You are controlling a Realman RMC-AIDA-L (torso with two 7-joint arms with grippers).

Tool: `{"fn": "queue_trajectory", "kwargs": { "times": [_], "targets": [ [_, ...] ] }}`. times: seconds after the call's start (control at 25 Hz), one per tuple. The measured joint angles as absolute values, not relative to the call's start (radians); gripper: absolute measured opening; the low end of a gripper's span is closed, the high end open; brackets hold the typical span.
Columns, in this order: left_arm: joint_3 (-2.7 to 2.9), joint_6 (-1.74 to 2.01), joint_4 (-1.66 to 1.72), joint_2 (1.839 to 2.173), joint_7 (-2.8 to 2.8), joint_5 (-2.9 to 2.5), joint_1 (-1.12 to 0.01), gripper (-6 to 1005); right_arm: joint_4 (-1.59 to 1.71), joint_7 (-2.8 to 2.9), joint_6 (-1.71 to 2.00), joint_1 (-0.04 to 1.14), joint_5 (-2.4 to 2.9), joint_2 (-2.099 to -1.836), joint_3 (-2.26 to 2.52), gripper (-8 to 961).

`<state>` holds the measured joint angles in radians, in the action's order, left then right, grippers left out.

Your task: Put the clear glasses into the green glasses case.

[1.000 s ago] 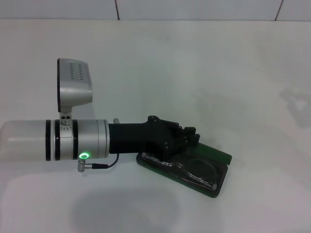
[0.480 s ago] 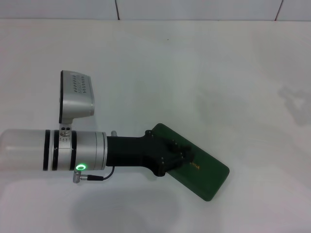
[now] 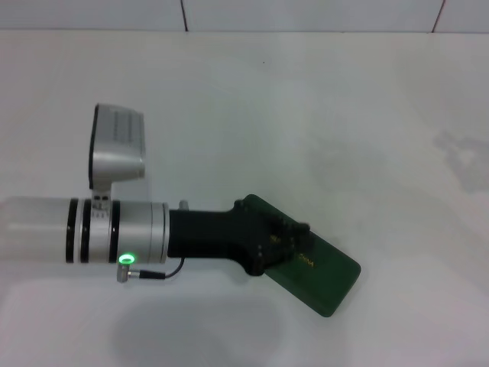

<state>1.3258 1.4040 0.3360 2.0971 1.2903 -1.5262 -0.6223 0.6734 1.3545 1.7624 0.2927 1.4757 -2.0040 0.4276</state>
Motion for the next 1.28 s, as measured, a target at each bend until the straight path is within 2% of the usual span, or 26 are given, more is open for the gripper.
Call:
{"fn": "queue_trajectory", "kwargs": {
  "times": [0.16, 0.4, 0.52, 0.6, 0.72, 0.96, 1.04, 1.24, 1.28],
  "targets": [
    [1.322, 1.495, 0.402, 2.088, 1.309, -1.501, -0.617, 255, 0.674, 1.354, 1.762, 0.313, 1.528, -2.004, 0.43, 274],
    [1.31, 1.666, 0.56, 2.038, 1.277, -1.484, -0.559, 265, 0.677, 1.336, 1.776, 0.355, 1.618, -2.005, 0.539, 282],
    [1.235, 1.732, 0.629, 2.043, 1.189, -1.475, -0.495, 270, 0.675, 1.301, 1.755, 0.363, 1.62, -2.015, 0.659, 286],
    [1.149, 1.741, 0.647, 2.059, 1.203, -1.476, -0.464, 351, 0.668, 1.293, 1.733, 0.368, 1.615, -2.022, 0.74, 289],
    [1.069, 1.749, 0.65, 2.061, 1.26, -1.475, -0.448, 473, 0.648, 1.277, 1.703, 0.389, 1.6, -2.026, 0.921, 354],
    [1.047, 1.784, 0.647, 2.022, 1.331, -1.481, -0.433, 700, 0.621, 1.234, 1.694, 0.402, 1.456, -2.027, 1.119, 485],
    [1.048, 1.795, 0.643, 2.01, 1.341, -1.488, -0.426, 860, 0.627, 1.233, 1.707, 0.404, 1.444, -2.027, 1.126, 528],
    [1.048, 1.818, 0.643, 2.003, 1.344, -1.519, -0.419, 860, 0.63, 1.233, 1.763, 0.405, 1.426, -2.026, 1.13, 733],
    [1.049, 1.819, 0.643, 2.003, 1.344, -1.524, -0.418, 860, 0.63, 1.233, 1.765, 0.405, 1.425, -2.026, 1.131, 733]
  ]
}}
